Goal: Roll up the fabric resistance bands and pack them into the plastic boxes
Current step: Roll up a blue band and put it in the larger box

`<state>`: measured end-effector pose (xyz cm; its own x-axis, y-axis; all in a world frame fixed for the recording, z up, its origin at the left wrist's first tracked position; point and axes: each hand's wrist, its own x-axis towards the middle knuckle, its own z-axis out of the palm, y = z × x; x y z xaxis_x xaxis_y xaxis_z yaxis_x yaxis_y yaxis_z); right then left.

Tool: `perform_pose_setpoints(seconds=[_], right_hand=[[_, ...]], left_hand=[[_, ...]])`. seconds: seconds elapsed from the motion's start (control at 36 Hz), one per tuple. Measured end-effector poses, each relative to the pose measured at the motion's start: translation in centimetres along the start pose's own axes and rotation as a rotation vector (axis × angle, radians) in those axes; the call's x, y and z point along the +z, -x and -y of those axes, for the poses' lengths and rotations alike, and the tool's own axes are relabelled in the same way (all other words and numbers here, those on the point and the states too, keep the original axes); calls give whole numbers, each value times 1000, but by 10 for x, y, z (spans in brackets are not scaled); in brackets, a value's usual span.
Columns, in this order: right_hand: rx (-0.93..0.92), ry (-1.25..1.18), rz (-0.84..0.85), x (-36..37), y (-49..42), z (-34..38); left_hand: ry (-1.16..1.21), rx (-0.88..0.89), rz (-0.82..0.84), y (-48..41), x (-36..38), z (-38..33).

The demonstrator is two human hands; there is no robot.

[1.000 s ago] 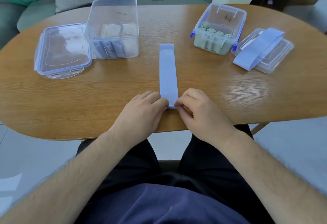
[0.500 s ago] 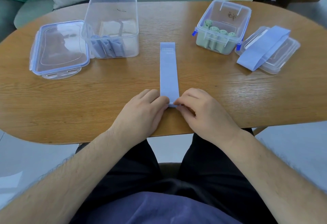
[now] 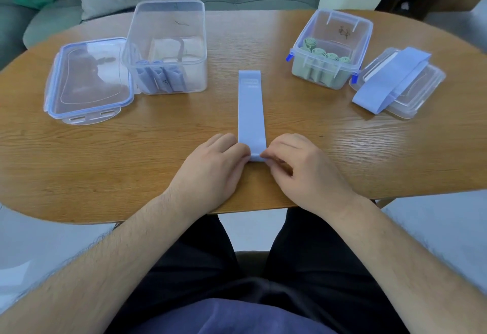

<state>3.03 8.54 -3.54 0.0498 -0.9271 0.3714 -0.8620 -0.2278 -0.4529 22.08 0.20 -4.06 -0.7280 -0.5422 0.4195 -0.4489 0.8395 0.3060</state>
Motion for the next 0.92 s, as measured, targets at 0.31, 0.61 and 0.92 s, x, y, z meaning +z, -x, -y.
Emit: perform_pose_setpoints(seconds=[0.31, 0.61, 0.92], right_hand=[[20, -20, 1, 2, -8, -4], [79, -13, -3, 5, -20, -10], [16, 29, 18, 6, -29, -10]], left_hand=[[-9, -2, -50, -6, 5, 6], [32, -41, -44, -9, 5, 15], [-11, -15, 8, -22, 7, 25]])
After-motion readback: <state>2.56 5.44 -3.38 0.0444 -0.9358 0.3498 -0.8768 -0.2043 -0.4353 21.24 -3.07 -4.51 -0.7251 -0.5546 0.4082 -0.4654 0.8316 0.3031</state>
